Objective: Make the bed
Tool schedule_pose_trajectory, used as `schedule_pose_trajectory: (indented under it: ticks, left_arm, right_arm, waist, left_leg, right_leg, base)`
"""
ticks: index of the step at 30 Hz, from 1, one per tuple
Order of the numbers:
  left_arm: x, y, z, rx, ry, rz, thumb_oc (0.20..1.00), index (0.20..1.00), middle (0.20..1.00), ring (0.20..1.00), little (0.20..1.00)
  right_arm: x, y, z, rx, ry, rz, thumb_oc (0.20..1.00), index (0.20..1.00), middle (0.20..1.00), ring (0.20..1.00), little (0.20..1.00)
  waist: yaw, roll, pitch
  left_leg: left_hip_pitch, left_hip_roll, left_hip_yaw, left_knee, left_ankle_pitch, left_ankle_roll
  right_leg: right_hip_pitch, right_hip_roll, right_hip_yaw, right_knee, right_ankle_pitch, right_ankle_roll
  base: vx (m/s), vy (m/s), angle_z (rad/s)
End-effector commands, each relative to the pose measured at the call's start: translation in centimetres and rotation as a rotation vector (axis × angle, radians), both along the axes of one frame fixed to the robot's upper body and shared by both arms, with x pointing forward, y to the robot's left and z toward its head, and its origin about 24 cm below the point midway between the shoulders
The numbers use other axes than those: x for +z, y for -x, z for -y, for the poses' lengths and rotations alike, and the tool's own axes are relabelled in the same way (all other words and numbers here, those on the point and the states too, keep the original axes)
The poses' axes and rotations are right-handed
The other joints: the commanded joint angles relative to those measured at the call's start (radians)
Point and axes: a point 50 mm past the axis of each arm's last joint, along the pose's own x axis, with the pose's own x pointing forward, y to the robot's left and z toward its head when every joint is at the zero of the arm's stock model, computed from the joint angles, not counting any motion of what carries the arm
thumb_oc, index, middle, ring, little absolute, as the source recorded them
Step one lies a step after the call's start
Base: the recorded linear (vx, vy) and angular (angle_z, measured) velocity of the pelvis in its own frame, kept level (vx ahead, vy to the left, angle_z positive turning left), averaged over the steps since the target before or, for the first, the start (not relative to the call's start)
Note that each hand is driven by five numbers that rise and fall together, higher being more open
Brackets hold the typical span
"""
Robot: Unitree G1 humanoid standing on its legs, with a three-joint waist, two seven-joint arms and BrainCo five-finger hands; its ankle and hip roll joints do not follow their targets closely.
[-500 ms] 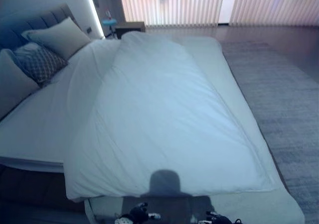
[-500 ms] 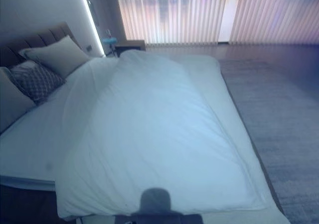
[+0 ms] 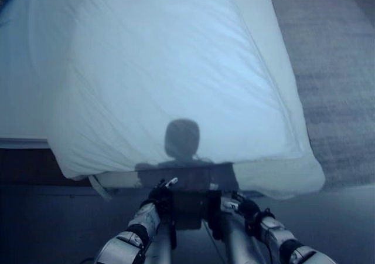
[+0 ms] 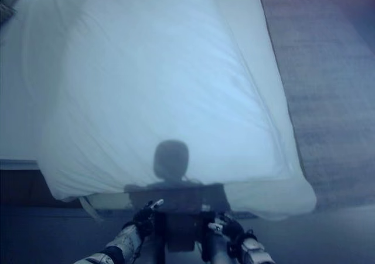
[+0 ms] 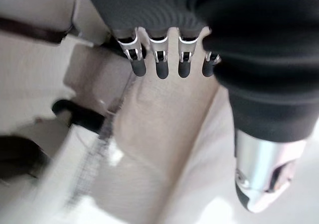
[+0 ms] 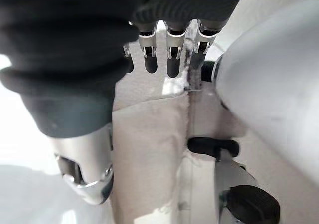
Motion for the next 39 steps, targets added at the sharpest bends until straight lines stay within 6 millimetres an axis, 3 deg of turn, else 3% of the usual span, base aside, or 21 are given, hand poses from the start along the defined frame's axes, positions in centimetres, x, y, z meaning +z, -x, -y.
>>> schedule_pose_trajectory:
  ticks: [1, 10, 17, 23, 39]
  left_arm:
    - [1.3, -1.4, 1.2, 0.050, 0.054, 0.057, 1.000, 1.000, 1.000, 1.000, 1.000]
    - [3.3, -3.1, 0.2, 0.305, 0.223, 0.157, 1.000, 1.000, 1.000, 1.000, 1.000]
    - [6.0, -5.0, -1.0, 0.450, 0.332, 0.296, 1.000, 1.000, 1.000, 1.000, 1.000]
    - [10.2, -7.3, -1.9, 0.471, 0.327, 0.466, 1.000, 1.000, 1.000, 1.000, 1.000]
    - [14.1, -9.3, -4.2, 0.551, 0.328, 0.560, 1.000, 1.000, 1.000, 1.000, 1.000]
  right_arm:
    - [0.9, -0.4, -0.3, -0.011, -0.033, 0.078, 1.000, 1.000, 1.000, 1.000, 1.000]
    - [3.2, -2.5, -1.6, 0.018, -0.074, 0.202, 1.000, 1.000, 1.000, 1.000, 1.000]
    - [3.7, -2.5, -2.3, 0.042, -0.100, 0.231, 1.000, 1.000, 1.000, 1.000, 1.000]
    - [3.2, -1.8, -2.4, 0.061, -0.095, 0.216, 1.000, 1.000, 1.000, 1.000, 1.000]
    - [3.6, -1.8, -2.5, 0.081, -0.104, 0.234, 1.000, 1.000, 1.000, 1.000, 1.000]
  waist:
    - [-0.017, -0.014, -0.042]
    - [-0.012, -0.025, -0.031]
    - [-0.016, -0.043, -0.017]
    - [-0.026, -0.053, -0.021]
    - [-0.045, -0.053, -0.046]
  left_leg:
    - [-0.077, -0.005, -0.005, 0.097, -0.047, 0.002]
    - [-0.187, -0.001, -0.017, 0.169, -0.073, 0.000]
    - [-0.211, 0.004, -0.004, 0.181, -0.081, 0.001]
    - [-0.227, 0.008, 0.001, 0.195, -0.086, -0.004]
    - [-0.257, 0.021, 0.003, 0.209, -0.084, -0.018]
  right_leg:
    - [-0.023, -0.044, 0.022, -0.104, 0.086, 0.126]
    - [-0.126, -0.046, 0.023, -0.048, 0.075, 0.125]
    - [-0.149, -0.049, 0.030, -0.046, 0.073, 0.129]
    - [-0.164, -0.052, 0.032, -0.040, 0.074, 0.129]
    - [-0.198, -0.047, 0.033, -0.034, 0.079, 0.129]
  base:
    - [-0.04, -0.014, -0.02]
    - [0.00, 0.002, 0.01]
    - [0.02, 0.025, 0.00]
    - [0.00, 0.000, 0.00]
    - [0.00, 0.000, -0.01]
